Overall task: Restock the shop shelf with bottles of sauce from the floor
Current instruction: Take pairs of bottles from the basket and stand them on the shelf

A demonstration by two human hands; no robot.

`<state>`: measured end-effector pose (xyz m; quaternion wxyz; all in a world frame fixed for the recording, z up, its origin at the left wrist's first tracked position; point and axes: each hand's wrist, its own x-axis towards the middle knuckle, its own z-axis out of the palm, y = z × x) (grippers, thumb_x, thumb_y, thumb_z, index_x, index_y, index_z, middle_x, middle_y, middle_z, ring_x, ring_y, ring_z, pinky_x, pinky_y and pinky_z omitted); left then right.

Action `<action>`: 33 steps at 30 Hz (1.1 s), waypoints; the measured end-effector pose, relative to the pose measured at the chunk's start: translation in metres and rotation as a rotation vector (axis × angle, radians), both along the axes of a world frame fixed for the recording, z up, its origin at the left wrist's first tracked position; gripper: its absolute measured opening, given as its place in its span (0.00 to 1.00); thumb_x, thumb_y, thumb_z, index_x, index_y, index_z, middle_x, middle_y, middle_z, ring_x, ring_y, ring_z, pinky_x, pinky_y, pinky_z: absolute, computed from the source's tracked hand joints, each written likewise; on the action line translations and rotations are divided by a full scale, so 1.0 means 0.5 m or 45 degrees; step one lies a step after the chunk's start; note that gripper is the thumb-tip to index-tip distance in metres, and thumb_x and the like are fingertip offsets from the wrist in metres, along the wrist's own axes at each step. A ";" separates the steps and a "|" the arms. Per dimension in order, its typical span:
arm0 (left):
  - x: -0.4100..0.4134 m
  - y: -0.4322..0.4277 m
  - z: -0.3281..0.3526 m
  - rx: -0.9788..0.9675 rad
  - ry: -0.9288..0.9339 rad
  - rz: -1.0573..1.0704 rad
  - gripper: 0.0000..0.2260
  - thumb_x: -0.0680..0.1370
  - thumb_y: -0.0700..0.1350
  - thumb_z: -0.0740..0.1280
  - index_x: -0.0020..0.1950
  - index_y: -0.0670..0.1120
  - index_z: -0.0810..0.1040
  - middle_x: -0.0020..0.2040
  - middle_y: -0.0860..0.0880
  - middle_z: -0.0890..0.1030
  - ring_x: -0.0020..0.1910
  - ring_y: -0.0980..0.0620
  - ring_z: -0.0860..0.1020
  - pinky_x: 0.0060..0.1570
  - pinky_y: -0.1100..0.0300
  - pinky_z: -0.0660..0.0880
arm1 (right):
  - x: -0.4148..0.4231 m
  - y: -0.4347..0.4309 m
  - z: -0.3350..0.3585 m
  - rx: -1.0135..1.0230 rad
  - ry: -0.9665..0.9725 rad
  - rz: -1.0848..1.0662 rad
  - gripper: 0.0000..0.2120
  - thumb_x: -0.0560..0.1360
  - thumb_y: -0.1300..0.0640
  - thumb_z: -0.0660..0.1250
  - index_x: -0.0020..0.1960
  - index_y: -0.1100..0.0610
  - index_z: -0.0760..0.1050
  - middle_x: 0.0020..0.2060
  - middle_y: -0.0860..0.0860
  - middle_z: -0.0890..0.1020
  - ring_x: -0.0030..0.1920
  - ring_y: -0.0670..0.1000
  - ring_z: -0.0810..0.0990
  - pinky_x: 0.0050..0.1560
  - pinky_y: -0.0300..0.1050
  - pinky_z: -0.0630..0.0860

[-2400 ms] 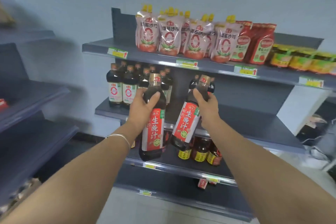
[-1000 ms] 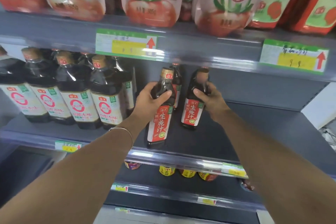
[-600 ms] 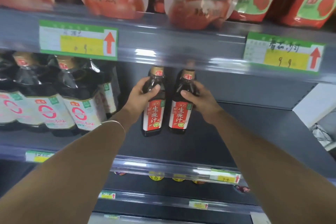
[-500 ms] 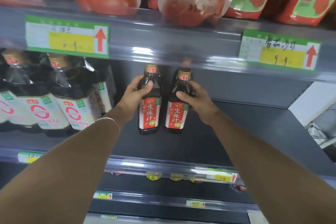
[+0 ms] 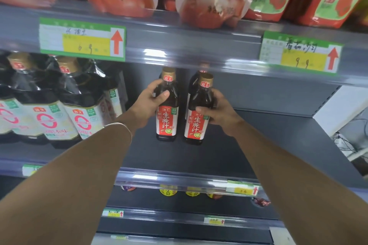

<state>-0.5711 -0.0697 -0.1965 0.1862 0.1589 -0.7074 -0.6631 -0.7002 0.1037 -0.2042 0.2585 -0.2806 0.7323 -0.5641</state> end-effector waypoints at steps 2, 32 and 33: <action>-0.005 0.007 -0.001 -0.009 0.003 -0.011 0.18 0.80 0.42 0.60 0.70 0.48 0.64 0.56 0.48 0.76 0.47 0.55 0.78 0.42 0.60 0.76 | -0.002 0.001 -0.001 0.006 0.000 -0.028 0.27 0.71 0.64 0.72 0.66 0.52 0.66 0.60 0.55 0.78 0.60 0.57 0.78 0.56 0.61 0.78; -0.025 0.068 0.030 -0.551 -0.385 0.450 0.34 0.69 0.47 0.74 0.70 0.51 0.60 0.63 0.43 0.75 0.62 0.41 0.74 0.63 0.48 0.72 | 0.011 0.001 -0.021 0.157 -0.017 -0.206 0.34 0.70 0.61 0.73 0.71 0.50 0.62 0.61 0.54 0.79 0.60 0.56 0.79 0.61 0.59 0.76; -0.022 0.070 0.031 -0.546 -0.388 0.420 0.40 0.70 0.47 0.74 0.74 0.53 0.53 0.67 0.42 0.72 0.66 0.41 0.71 0.66 0.49 0.69 | 0.012 0.001 -0.030 0.169 -0.019 -0.222 0.37 0.69 0.60 0.75 0.72 0.50 0.61 0.60 0.55 0.79 0.59 0.56 0.79 0.61 0.59 0.75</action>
